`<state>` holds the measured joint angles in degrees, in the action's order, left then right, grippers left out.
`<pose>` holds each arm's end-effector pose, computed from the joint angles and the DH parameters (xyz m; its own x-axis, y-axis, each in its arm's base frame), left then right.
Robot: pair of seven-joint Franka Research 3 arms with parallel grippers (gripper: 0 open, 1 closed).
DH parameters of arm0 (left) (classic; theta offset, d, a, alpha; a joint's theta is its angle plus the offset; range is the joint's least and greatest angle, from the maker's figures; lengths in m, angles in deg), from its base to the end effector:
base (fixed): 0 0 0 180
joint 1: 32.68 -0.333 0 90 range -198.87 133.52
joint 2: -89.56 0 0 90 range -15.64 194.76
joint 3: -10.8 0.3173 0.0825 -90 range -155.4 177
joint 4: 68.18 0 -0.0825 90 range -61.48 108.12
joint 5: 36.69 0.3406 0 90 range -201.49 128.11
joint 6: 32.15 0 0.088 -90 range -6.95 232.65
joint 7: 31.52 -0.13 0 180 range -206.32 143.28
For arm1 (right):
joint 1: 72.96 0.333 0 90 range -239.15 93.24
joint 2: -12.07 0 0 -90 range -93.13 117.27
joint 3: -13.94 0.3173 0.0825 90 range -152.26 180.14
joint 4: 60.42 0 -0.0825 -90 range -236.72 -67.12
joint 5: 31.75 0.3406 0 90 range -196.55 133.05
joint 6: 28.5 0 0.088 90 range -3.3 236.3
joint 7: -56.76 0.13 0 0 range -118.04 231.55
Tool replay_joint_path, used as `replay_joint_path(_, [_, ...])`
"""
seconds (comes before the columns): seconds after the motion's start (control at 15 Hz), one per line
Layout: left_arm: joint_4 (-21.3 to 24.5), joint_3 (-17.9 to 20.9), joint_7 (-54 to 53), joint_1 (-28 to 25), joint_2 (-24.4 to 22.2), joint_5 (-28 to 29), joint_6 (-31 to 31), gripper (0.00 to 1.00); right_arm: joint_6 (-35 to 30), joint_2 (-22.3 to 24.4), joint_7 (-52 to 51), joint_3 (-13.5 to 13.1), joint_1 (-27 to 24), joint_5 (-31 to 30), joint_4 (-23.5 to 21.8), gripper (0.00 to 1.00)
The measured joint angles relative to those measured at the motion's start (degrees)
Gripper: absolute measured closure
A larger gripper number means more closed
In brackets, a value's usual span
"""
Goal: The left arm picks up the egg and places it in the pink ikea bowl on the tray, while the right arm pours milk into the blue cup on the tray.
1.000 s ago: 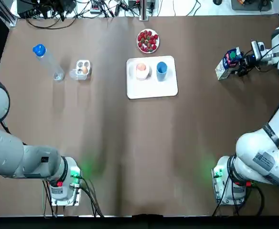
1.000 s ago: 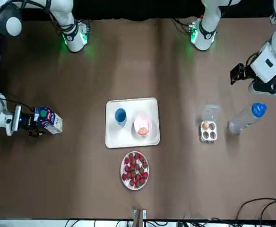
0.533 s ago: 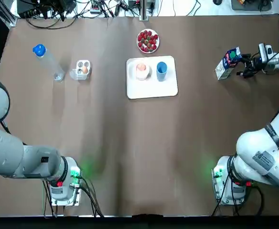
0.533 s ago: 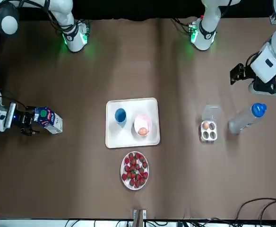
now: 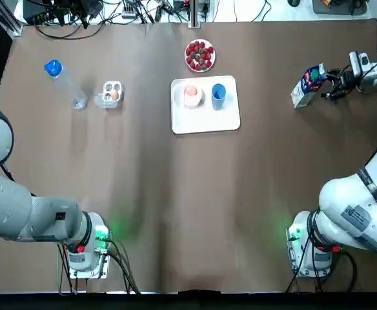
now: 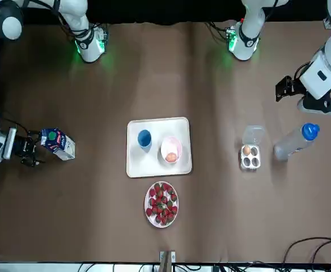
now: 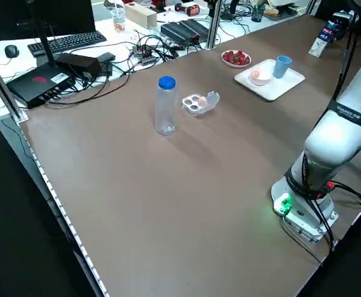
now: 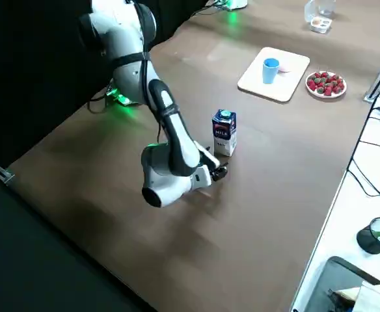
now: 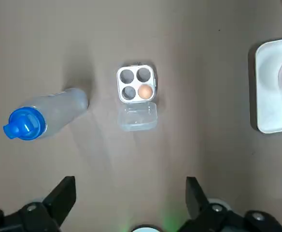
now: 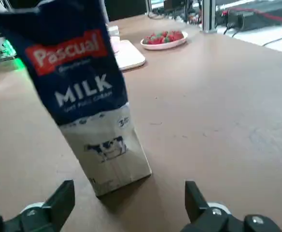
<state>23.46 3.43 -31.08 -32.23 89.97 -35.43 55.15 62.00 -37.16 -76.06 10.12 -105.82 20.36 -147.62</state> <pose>0.5008 -0.0656 0.5832 0.9885 -0.1270 -0.0826 -0.1292 -0.9914 -0.0217 0.5376 -0.2667 0.1642 0.2460 0.4378 0.8648 0.9654 -0.1898 -0.1786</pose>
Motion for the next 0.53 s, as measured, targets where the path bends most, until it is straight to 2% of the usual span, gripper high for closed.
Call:
replay_joint_path(0.2, [0.0, 0.0, 0.0, 0.0, 0.0, 0.0, 0.0, 0.0, 0.0, 1.3, 7.7, 0.1, 1.2, -3.0, 1.9, 0.0])
replay_joint_path(0.53, [0.0, 0.0, 0.0, 0.0, 0.0, 0.0, 0.0, 0.0, -0.6, 3.2, 23.7, 0.5, 4.9, -10.0, 7.7, 0.0])
